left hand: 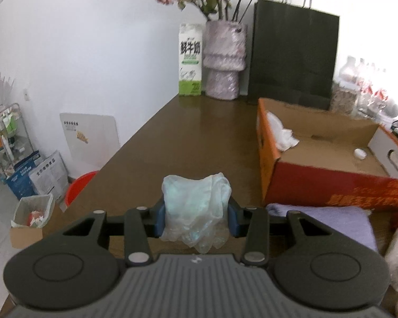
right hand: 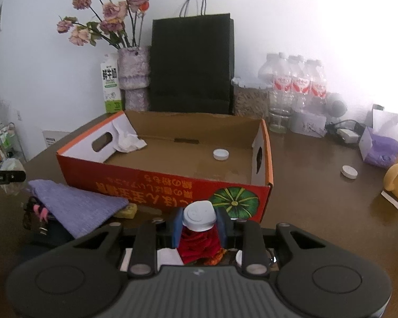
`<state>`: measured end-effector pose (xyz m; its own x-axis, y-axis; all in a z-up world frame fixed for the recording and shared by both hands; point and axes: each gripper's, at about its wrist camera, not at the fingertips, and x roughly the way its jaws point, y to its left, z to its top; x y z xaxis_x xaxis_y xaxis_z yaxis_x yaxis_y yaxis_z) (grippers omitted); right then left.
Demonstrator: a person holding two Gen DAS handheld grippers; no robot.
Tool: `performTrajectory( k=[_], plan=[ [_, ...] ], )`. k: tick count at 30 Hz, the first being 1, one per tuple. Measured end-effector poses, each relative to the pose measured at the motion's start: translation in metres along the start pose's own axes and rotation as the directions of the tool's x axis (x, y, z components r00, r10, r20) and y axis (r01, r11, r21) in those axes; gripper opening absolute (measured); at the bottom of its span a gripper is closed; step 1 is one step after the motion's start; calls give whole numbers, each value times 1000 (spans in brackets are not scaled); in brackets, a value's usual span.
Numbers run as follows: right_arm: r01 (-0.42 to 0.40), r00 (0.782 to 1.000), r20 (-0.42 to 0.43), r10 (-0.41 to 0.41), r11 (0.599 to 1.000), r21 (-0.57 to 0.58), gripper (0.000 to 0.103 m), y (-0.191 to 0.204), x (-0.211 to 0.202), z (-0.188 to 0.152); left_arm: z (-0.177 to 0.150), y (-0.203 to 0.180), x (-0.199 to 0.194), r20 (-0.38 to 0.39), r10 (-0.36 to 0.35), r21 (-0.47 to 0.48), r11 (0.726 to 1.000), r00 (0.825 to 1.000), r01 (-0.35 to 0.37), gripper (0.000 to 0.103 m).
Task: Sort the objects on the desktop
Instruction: 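Grasp the clear plastic bag with the left gripper while right holds the cap, then carry the plastic bag and cap over the cardboard box with both grippers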
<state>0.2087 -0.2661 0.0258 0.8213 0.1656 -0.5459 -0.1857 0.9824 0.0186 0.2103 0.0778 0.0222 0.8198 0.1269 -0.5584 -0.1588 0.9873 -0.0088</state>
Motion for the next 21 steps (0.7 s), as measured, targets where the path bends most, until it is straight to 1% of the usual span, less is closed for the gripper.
performTrajectory(
  k=[8, 13, 21],
  plan=[
    [-52, 997, 54, 53, 998, -28, 26, 12, -21, 10, 12, -26, -39, 84, -70, 50, 997, 994, 66, 44],
    [-87, 992, 83, 91, 995, -46, 26, 22, -33, 15, 13, -45, -57, 113, -112, 75, 992, 987, 104, 44],
    [-114, 986, 109, 123, 990, -86, 26, 34, -42, 26, 19, -82, -78, 144, -180, 135, 978, 973, 161, 44]
  ],
)
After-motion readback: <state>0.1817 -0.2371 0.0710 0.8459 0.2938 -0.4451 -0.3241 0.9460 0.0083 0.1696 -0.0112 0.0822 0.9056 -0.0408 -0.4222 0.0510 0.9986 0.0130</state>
